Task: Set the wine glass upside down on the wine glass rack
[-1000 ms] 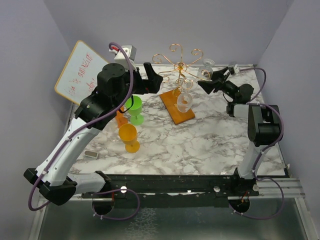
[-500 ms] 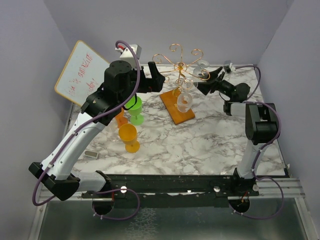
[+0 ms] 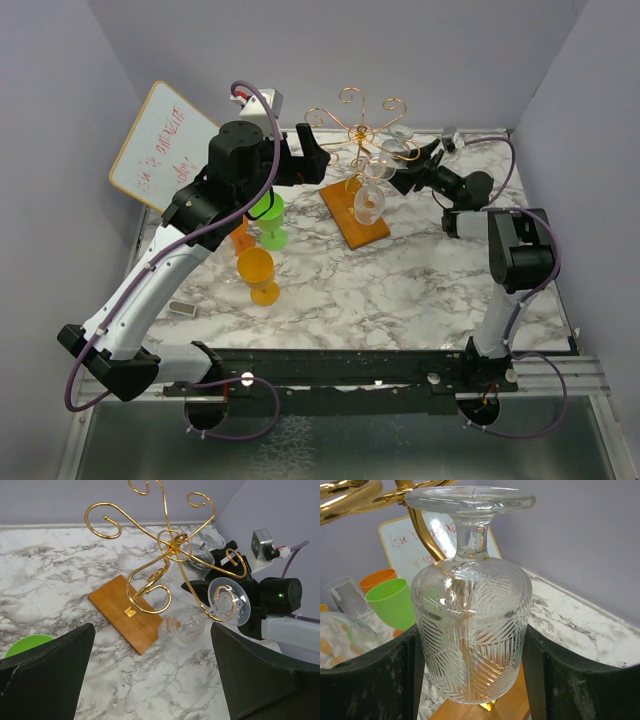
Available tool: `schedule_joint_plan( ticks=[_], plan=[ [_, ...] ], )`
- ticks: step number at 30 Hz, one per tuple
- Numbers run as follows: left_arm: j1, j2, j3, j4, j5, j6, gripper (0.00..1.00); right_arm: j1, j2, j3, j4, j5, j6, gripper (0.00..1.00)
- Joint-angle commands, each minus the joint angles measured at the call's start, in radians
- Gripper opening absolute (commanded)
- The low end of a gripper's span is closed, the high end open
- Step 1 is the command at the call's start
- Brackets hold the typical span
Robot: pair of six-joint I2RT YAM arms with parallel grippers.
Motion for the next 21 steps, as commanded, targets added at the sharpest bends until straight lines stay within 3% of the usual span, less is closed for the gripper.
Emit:
schedule_joint_plan(
  ticks=[1,8,21],
  plan=[
    [0.006,-0.019,0.009,-0.008,0.004,0.003,0.99,0.005,-0.075,-0.035,0.283,0.089,-0.04,0.01],
    [0.008,-0.027,0.004,-0.008,0.006,0.0,0.99,0.005,-0.143,-0.107,0.284,0.241,-0.128,0.01],
    [0.009,-0.041,-0.014,-0.008,0.004,-0.005,0.99,0.011,-0.155,-0.077,0.284,0.045,-0.101,0.01]
  ],
)
